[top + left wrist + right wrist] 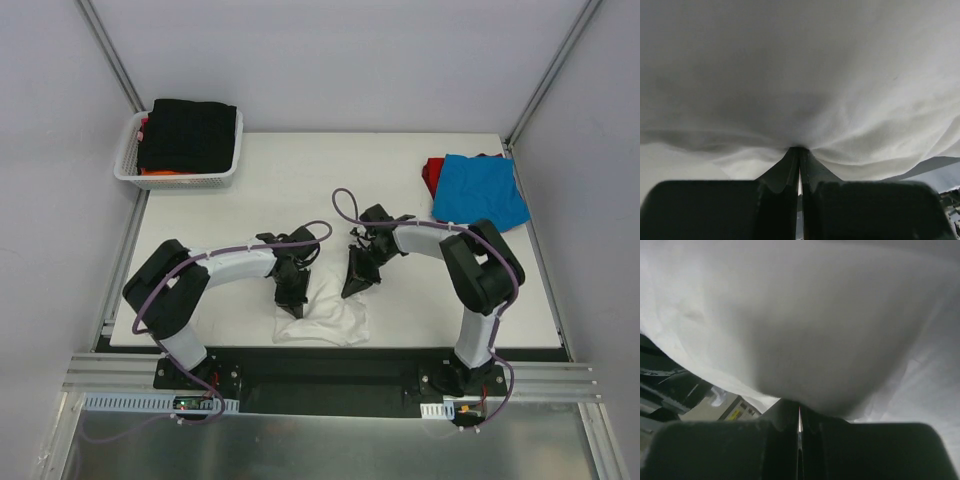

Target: Fold and stack the t-shirts

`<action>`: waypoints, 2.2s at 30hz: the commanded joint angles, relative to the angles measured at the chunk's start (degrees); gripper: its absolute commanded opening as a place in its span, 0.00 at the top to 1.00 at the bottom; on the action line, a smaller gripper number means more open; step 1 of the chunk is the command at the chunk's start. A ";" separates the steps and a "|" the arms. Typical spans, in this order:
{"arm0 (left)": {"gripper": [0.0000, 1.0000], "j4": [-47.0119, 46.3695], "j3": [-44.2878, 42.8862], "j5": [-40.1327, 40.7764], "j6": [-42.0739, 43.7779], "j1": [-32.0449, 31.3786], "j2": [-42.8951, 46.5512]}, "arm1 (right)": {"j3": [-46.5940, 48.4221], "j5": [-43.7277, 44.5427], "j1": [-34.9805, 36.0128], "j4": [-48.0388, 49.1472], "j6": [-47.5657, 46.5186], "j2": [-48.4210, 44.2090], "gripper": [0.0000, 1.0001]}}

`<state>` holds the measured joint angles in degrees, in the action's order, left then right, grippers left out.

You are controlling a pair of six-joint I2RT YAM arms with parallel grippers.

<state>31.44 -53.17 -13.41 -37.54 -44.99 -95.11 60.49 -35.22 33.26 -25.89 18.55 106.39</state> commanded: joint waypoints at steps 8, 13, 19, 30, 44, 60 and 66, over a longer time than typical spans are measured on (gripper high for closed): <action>1.00 -12.02 -12.01 -2.15 1.76 11.31 -18.08 | 12.70 -4.77 -3.28 8.31 -0.17 13.13 0.99; 1.00 -8.87 -22.14 -2.14 5.01 16.16 -26.87 | 19.92 -5.73 -8.54 7.00 -1.75 18.41 0.99; 1.00 -3.06 -26.55 -0.47 11.08 17.65 -27.59 | 27.48 -4.77 -13.91 0.41 -6.68 20.70 0.99; 1.00 4.68 -33.39 2.86 15.39 23.19 -27.23 | 29.95 -4.42 -16.73 -1.88 -8.35 21.32 0.99; 1.00 9.25 -47.47 3.04 17.59 27.15 -35.85 | 38.12 -3.28 -19.37 -4.08 -8.35 25.80 0.99; 1.00 9.60 -38.50 -0.39 14.86 25.39 -27.06 | 46.13 -3.80 -21.30 -9.88 -9.67 27.30 0.87; 0.49 11.10 -43.85 0.57 13.90 25.04 -19.86 | 42.18 -3.71 -22.44 -11.81 -10.72 20.71 0.60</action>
<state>38.37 -93.62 -15.42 -23.35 -19.53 -122.06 104.64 -39.29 11.75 -34.50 9.65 134.56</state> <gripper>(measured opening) 0.219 0.339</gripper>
